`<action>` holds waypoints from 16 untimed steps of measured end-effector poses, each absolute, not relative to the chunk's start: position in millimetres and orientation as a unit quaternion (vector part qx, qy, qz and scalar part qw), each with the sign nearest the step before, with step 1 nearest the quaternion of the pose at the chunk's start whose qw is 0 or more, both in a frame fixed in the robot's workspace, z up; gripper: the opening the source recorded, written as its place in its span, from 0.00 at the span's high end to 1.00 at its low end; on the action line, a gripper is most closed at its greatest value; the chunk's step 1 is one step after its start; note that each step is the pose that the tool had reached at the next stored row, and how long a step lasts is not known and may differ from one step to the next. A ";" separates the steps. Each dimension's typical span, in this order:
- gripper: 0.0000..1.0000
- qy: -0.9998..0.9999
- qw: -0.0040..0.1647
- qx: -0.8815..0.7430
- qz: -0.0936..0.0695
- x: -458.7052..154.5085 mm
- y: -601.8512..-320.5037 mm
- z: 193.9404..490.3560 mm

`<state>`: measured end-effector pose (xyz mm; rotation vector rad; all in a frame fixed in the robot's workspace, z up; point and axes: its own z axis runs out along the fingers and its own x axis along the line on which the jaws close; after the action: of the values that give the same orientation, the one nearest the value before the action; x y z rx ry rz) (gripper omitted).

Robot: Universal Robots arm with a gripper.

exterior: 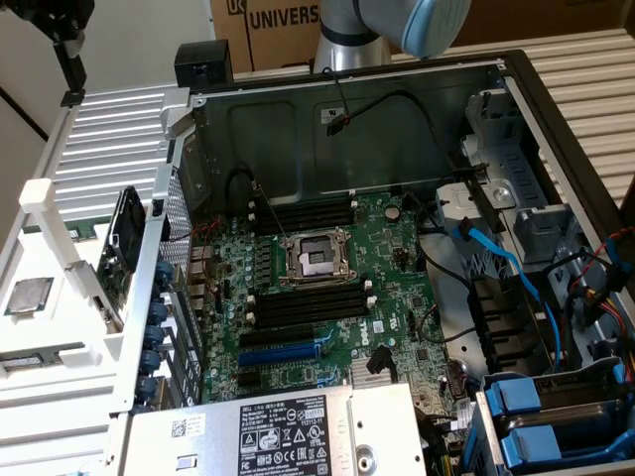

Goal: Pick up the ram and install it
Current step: 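Reach for the ram, then pick up the ram and move it above insertion slot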

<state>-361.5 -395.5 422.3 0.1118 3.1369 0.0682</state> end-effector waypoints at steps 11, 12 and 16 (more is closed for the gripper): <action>0.01 0.999 0.001 0.036 0.021 -420.4 -394.9 422.3; 0.01 0.999 0.001 0.036 0.021 -424.4 -394.8 422.3; 0.01 0.999 0.001 0.036 0.021 -424.8 -394.8 422.3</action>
<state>-424.8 -394.8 422.3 0.1117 3.1369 0.0664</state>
